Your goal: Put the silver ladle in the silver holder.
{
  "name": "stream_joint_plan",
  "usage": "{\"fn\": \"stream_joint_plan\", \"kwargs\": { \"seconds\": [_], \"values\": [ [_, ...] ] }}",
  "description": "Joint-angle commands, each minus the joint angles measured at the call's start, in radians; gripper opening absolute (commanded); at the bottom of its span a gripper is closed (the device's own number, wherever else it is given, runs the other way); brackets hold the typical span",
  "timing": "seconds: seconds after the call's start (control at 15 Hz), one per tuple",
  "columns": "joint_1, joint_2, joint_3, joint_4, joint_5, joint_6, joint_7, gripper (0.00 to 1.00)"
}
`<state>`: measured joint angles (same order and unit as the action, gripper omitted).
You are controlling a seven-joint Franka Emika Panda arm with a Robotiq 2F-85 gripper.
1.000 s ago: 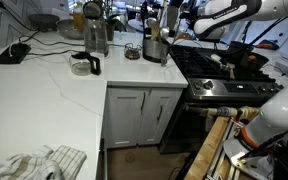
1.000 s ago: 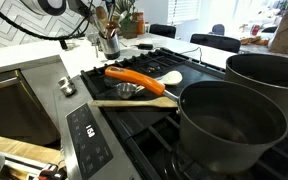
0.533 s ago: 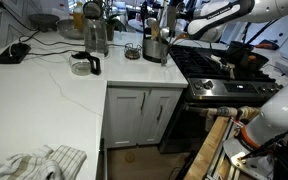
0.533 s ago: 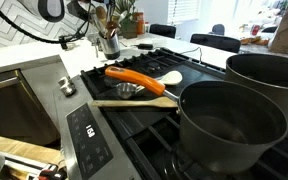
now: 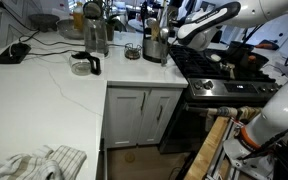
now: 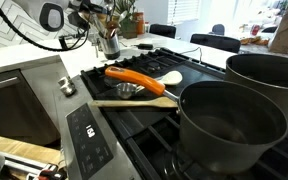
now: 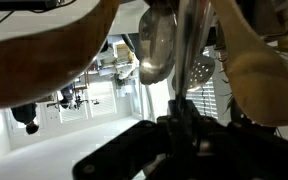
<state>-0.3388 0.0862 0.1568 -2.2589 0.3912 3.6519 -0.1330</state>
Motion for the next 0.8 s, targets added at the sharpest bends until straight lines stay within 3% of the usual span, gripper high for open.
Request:
{"fn": "stream_joint_plan", "kwargs": {
  "seconds": [0.0,0.33,0.73],
  "values": [
    [0.035,0.040,-0.009,0.017,0.101,0.022,-0.106,0.03],
    [0.060,0.067,-0.018,0.021,0.213,-0.003,-0.236,0.03],
    [0.075,0.068,-0.015,0.027,0.273,-0.037,-0.315,0.03]
  ]
}}
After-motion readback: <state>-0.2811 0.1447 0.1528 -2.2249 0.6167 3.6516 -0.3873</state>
